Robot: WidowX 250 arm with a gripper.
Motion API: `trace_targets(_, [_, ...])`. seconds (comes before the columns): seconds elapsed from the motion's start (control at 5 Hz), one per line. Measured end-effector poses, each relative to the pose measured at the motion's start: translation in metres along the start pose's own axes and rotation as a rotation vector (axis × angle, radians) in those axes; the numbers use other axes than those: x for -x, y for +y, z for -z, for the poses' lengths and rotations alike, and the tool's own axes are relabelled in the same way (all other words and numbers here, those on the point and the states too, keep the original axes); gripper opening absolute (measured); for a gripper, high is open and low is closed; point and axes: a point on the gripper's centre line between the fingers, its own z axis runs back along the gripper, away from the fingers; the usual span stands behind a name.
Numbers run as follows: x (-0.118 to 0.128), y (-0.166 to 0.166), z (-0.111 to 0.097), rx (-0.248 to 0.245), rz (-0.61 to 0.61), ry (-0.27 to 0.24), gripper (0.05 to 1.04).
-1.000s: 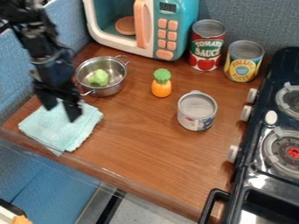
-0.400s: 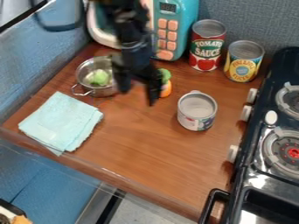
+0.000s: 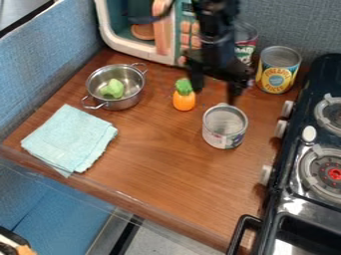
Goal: Move the white can to the middle bottom of the table
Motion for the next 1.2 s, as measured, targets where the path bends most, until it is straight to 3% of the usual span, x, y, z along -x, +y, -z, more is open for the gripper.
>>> trace_targets(0.2, [-0.019, -0.020, 0.025, 0.024, -0.015, -0.008, 0.999])
trace_targets(0.6, [-0.029, -0.027, 0.059, 0.008, 0.001, 0.008, 0.998])
trace_targets(0.8, [-0.021, -0.028, 0.062, 0.010, 0.030, 0.033, 0.999])
trace_targets(1.2, [0.022, -0.018, 0.046, 0.032, 0.040, 0.076, 0.999])
